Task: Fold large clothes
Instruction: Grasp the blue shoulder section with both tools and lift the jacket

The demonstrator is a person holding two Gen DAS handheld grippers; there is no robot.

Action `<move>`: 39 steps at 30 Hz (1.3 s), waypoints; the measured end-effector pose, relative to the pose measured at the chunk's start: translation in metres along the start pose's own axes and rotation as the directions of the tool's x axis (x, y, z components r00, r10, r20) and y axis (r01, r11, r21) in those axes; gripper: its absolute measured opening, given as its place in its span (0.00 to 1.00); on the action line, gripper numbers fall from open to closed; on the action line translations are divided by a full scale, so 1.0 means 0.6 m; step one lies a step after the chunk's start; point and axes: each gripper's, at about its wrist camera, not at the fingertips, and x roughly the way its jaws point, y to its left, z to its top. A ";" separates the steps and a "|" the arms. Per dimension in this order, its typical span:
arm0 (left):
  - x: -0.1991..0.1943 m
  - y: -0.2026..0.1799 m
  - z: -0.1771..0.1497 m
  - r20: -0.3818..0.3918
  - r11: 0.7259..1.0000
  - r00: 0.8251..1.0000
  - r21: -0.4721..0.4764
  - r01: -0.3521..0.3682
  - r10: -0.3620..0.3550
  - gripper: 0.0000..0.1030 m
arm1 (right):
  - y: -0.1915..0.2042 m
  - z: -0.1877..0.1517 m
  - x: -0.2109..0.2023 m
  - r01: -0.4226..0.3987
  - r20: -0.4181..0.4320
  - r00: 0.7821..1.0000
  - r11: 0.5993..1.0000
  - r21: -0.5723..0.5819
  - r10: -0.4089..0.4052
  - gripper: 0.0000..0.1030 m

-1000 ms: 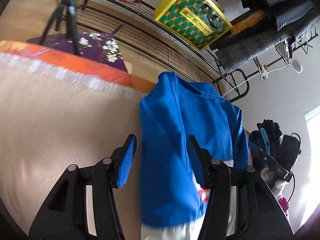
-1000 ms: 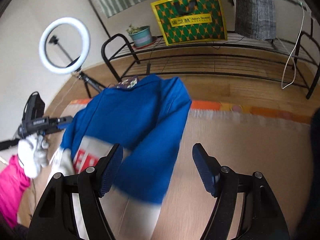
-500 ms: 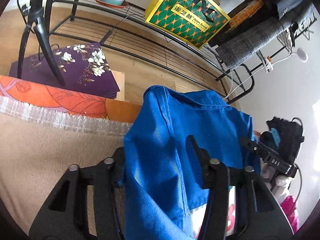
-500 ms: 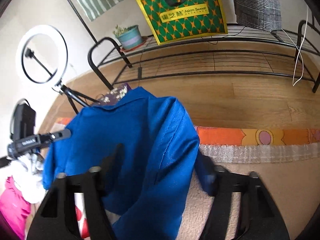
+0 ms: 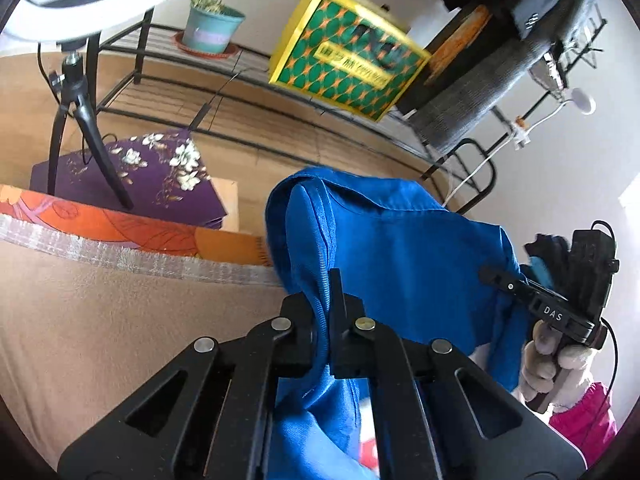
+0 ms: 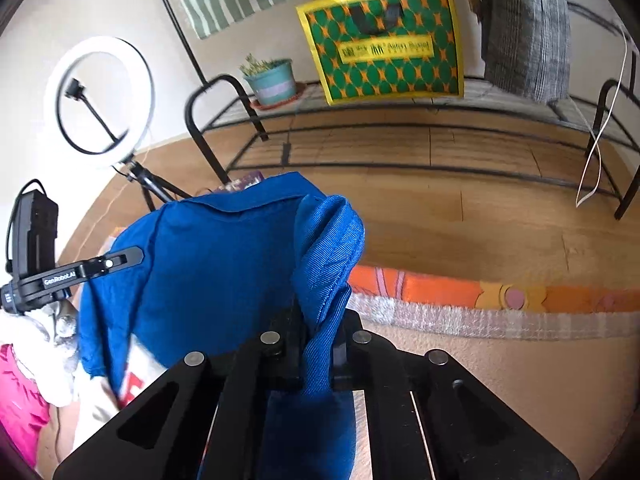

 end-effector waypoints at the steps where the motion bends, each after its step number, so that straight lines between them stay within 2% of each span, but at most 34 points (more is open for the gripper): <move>1: -0.013 -0.007 -0.001 0.009 1.000 1.000 0.004 0.009 -0.009 0.00 | 0.005 0.003 -0.016 -0.012 0.015 1.000 1.000 -0.001 0.012 0.05; 10: -0.142 -0.082 -0.023 0.069 0.994 0.992 0.045 0.103 -0.106 0.00 | 0.063 0.001 -0.142 -0.079 0.090 0.992 0.996 -0.044 0.083 0.04; 19: -0.285 -0.134 -0.096 0.089 0.985 0.986 0.111 0.133 -0.143 0.00 | 0.141 -0.056 -0.288 -0.097 0.116 0.987 0.988 -0.117 0.111 0.04; 26: -0.375 -0.158 -0.187 0.081 0.978 0.989 0.178 0.111 -0.127 0.00 | 0.203 -0.151 -0.384 -0.103 0.090 0.989 0.979 -0.174 0.120 0.04; 31: -0.418 -0.153 -0.276 0.043 0.974 0.994 0.205 0.092 -0.103 0.00 | 0.223 -0.240 -0.429 -0.100 0.060 0.992 0.978 -0.184 0.112 0.04; 34: -0.435 -0.143 -0.327 0.006 0.971 0.996 0.222 0.090 -0.093 0.00 | 0.228 -0.292 -0.444 -0.103 0.035 0.993 0.979 -0.174 0.110 0.04; 39: -0.437 -0.110 -0.433 -0.071 0.970 0.997 0.240 0.038 -0.022 0.00 | 0.238 -0.403 -0.440 -0.090 -0.023 0.996 0.983 -0.159 0.087 0.04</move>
